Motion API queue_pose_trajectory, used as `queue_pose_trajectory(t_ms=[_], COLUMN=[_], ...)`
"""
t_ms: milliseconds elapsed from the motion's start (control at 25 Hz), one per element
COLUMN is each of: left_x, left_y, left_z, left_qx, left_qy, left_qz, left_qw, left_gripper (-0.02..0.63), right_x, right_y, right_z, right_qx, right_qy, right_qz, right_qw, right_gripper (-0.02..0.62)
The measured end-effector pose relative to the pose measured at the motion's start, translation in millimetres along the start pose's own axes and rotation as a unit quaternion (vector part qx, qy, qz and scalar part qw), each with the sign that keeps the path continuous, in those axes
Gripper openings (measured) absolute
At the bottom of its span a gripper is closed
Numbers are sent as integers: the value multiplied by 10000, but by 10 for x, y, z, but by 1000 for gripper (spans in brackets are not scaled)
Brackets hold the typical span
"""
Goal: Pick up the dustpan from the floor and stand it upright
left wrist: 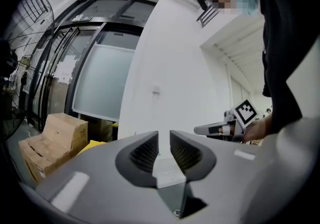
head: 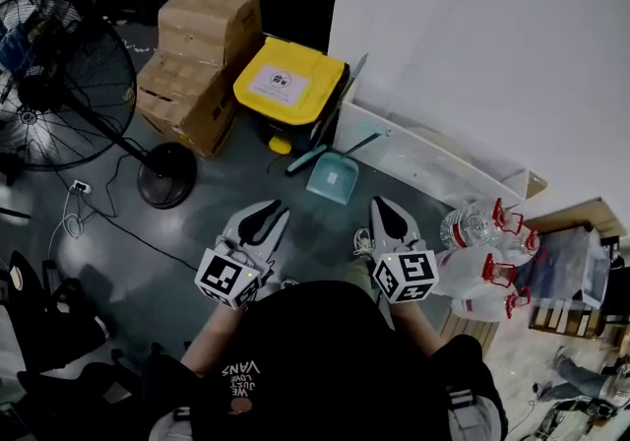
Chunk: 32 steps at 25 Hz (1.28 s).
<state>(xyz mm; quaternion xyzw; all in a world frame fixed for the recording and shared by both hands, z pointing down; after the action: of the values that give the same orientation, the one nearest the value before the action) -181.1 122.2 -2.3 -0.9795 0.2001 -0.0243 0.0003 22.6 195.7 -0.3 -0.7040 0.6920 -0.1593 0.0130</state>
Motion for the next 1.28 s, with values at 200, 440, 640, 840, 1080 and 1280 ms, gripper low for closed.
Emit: queue_pose_trajectory(t_ms=[200,440,640,840,1080,1280], left_x=[-70,-154,-234,-275,-297,-306], left_y=[-24,-30,-18,15,19,24], left_z=[99,152,179,189,216,191], left_qx=[-27,-14,-12,35,-28,-52], left_qy=[-111,-57,-71,-130,-149,-184], left_qz=[-94,-40,78,137,204,216], left_qw=[9999,10000,9999,9998,9997,9996], left_gripper=[90,54,53,52,52,52], right_x=[-89,-116,-109,-55,-26,-1], right_y=[114,210,256,271,242,208], right_z=[40,69,51,53,62,84], right_qx=[88,49,-43,-145,-199,-212], right_qy=[-92,-101,-1,45,71,68], right_qz=[71,148,136,104,49,16], right_qw=[9999,9998,9999,9998,9998,9998], right_gripper=[3,3,3,3,2,2])
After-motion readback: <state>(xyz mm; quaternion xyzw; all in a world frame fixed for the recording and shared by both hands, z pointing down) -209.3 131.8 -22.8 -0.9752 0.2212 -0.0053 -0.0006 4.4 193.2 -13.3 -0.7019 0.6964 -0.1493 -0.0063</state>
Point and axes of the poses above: the fingertips, and each gripper's own axes: x forward along the fingers, y to its left, z out of its top, the point moved 3 cm from there along -x, backward along the fingers, and after that the axes turned 6 degrees about x, right-handed, at the moved point
